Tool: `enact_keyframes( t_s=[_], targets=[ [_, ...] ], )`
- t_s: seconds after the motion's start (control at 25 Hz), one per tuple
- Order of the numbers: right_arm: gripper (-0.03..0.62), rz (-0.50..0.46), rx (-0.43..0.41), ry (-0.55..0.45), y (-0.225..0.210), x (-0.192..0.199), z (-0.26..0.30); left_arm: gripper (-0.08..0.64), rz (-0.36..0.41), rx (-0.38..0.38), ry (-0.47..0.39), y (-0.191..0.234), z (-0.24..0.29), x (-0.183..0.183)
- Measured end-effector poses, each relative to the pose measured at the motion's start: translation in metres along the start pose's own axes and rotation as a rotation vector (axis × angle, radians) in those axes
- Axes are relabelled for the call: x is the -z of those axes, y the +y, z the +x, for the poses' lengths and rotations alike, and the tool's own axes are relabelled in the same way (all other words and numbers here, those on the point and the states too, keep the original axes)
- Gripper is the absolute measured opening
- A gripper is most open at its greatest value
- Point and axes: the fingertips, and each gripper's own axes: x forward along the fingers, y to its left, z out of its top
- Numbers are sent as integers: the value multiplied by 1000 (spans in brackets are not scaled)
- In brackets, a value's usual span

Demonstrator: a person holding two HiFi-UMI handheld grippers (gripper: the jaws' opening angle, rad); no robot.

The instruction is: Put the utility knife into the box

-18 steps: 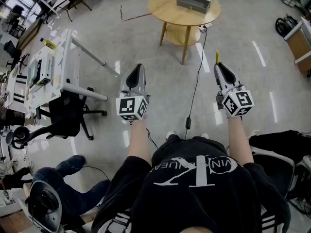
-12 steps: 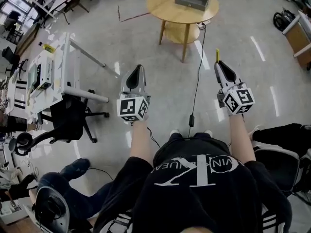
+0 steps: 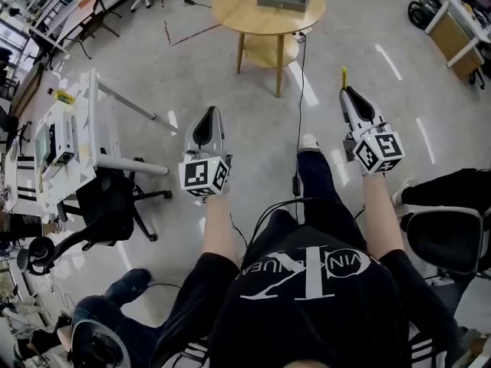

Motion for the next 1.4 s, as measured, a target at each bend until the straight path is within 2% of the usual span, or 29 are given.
enact_keyframes(
  t_s=[0.16, 0.56, 0.96, 1.4],
  targets=[
    [52, 0, 1, -31, -1, -10, 13, 9, -6, -2, -9, 8, 11, -1],
    [52, 14, -56, -24, -7, 2, 73, 9, -15, 12, -19, 33, 62, 0],
    [52, 40, -44, -11, -58, 17, 162, 9, -10, -6, 4, 76, 156, 15],
    [52, 57, -53, 17, -98, 23, 227, 9, -33, 25, 20, 88, 239, 26]
  ],
)
